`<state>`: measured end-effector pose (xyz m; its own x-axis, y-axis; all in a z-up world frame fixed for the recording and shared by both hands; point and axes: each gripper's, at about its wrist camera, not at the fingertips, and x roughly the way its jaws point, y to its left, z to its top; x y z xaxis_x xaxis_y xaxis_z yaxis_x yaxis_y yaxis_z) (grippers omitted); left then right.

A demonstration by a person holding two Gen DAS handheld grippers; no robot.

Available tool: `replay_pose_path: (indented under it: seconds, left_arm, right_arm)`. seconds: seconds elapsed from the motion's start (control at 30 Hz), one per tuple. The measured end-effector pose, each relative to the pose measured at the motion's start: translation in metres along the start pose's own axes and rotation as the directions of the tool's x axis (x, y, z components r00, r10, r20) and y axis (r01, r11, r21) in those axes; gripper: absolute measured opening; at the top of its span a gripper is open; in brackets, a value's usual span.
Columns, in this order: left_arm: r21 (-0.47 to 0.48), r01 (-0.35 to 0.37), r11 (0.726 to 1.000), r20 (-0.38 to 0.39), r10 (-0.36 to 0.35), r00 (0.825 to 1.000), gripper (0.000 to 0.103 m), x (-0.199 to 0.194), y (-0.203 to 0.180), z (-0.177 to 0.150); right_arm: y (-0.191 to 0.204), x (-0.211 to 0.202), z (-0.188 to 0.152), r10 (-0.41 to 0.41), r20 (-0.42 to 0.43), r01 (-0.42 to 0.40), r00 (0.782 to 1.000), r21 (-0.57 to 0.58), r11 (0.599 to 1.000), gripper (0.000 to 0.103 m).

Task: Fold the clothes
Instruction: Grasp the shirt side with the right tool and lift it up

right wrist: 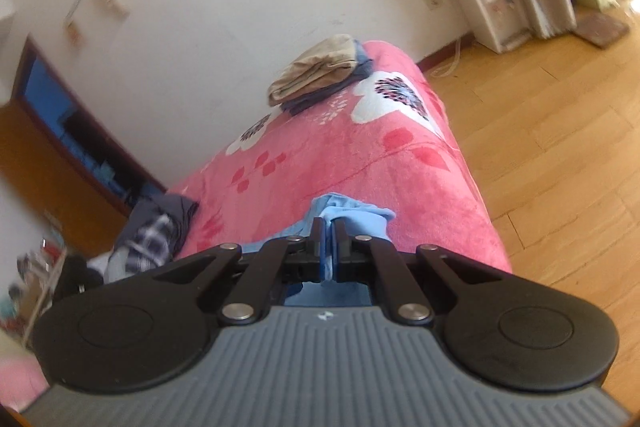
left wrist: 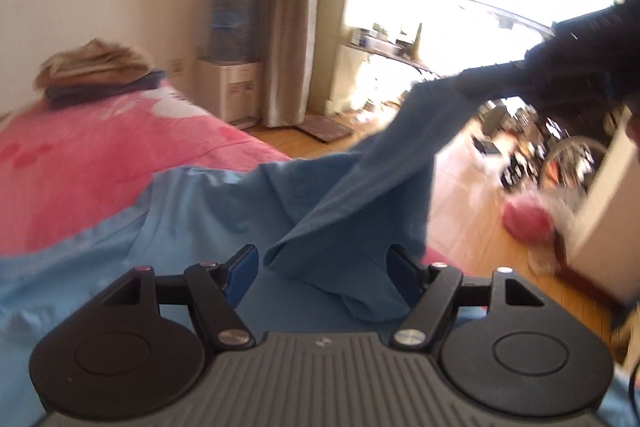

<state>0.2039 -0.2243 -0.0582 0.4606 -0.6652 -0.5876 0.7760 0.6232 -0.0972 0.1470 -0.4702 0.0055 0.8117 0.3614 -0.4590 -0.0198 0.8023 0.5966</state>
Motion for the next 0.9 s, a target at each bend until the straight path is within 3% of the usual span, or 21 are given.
replay_pose_path:
  seconds: [0.1, 0.3, 0.53, 0.6, 0.67, 0.7, 0.73, 0.77, 0.83, 0.9]
  left_arm:
    - [0.14, 0.03, 0.99, -0.061, -0.022, 0.998, 0.072, 0.002, -0.009, 0.007]
    - [0.366, 0.051, 0.929, -0.168, 0.012, 0.986, 0.079, 0.021, -0.017, 0.018]
    - [0.384, 0.097, 0.918, -0.252, 0.003, 0.968, 0.077, 0.049, 0.0, 0.035]
    - [0.394, 0.129, 0.91, -0.287, -0.012, 0.958, 0.071, 0.058, -0.003, 0.037]
    - [0.386, 0.159, 0.909, -0.315, -0.032, 0.949, 0.046, 0.064, -0.005, 0.037]
    - [0.371, 0.161, 0.915, -0.319, -0.037, 0.947, 0.039, 0.065, -0.006, 0.037]
    - [0.353, 0.156, 0.922, -0.319, -0.038, 0.947, 0.017, 0.066, -0.006, 0.037]
    - [0.336, 0.144, 0.931, -0.315, -0.034, 0.949, 0.004, 0.066, -0.006, 0.037]
    - [0.262, 0.108, 0.959, -0.295, -0.027, 0.955, 0.003, 0.059, -0.006, 0.036]
    - [0.109, 0.108, 0.988, -0.276, -0.074, 0.958, 0.003, 0.044, -0.005, 0.037]
  right_arm:
    - [-0.004, 0.0, 0.0, 0.025, -0.006, -0.025, 1.0, -0.014, 1.0, 0.001]
    - [-0.011, 0.004, -0.001, 0.077, -0.014, -0.077, 0.997, -0.047, 0.996, 0.001]
    - [-0.026, 0.003, 0.002, 0.169, 0.0, -0.169, 0.986, -0.051, 0.984, 0.001]
    - [-0.031, 0.003, 0.003, 0.195, 0.004, -0.194, 0.981, -0.052, 0.98, 0.001]
    - [-0.036, 0.002, 0.004, 0.22, 0.013, -0.219, 0.975, -0.045, 0.975, 0.001]
    - [-0.04, 0.001, 0.004, 0.229, 0.023, -0.228, 0.973, -0.031, 0.973, 0.001]
    - [-0.044, 0.0, 0.004, 0.239, 0.033, -0.238, 0.971, -0.017, 0.971, 0.001]
    - [-0.048, -0.001, 0.004, 0.248, 0.043, -0.248, 0.968, -0.003, 0.969, 0.001]
    - [-0.055, -0.002, 0.005, 0.255, 0.065, -0.257, 0.965, 0.024, 0.966, 0.001]
    - [-0.06, -0.001, 0.006, 0.25, 0.087, -0.255, 0.964, 0.052, 0.966, 0.001]
